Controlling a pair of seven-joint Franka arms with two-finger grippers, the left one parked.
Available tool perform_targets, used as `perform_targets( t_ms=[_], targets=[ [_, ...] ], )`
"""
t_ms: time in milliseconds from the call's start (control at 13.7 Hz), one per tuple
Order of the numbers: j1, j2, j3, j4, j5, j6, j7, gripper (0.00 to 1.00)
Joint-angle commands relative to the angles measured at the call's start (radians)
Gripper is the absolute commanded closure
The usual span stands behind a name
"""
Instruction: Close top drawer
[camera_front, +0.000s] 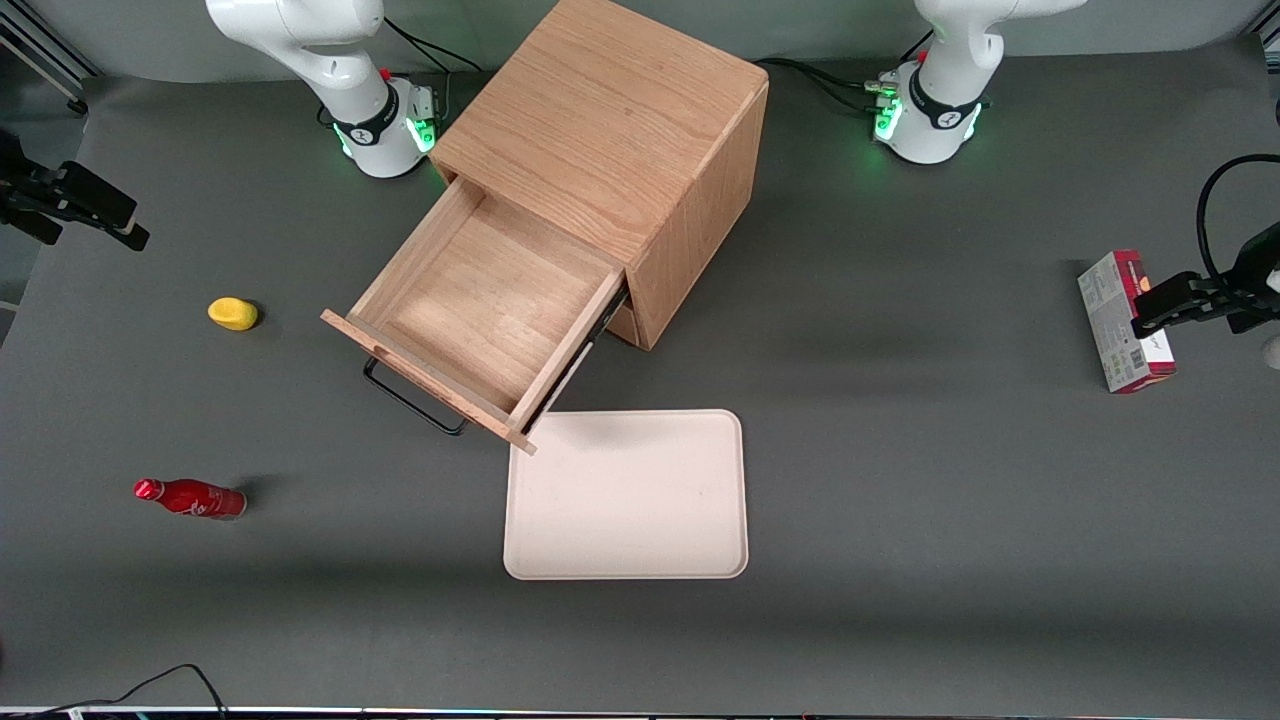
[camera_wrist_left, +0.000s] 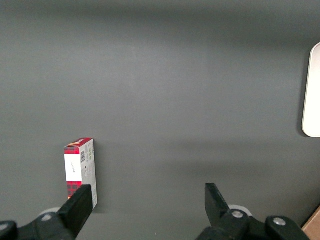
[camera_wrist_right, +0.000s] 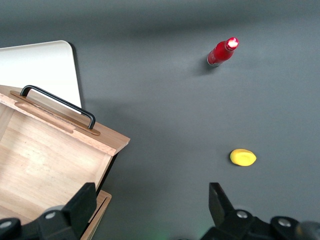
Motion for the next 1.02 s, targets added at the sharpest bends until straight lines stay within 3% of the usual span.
perform_targets(
  t_ms=[0,728,947],
  targets=[
    [-0.001,0.013,0.000,0.026,-0.020,-0.013,-0.036,0.00],
    [0.000,-0.003,0.003,0.021,-0.006,-0.058,-0.071,0.00],
    [0.022,0.074,0.029,0.126,-0.009,-0.059,-0.095,0.00]
  ],
)
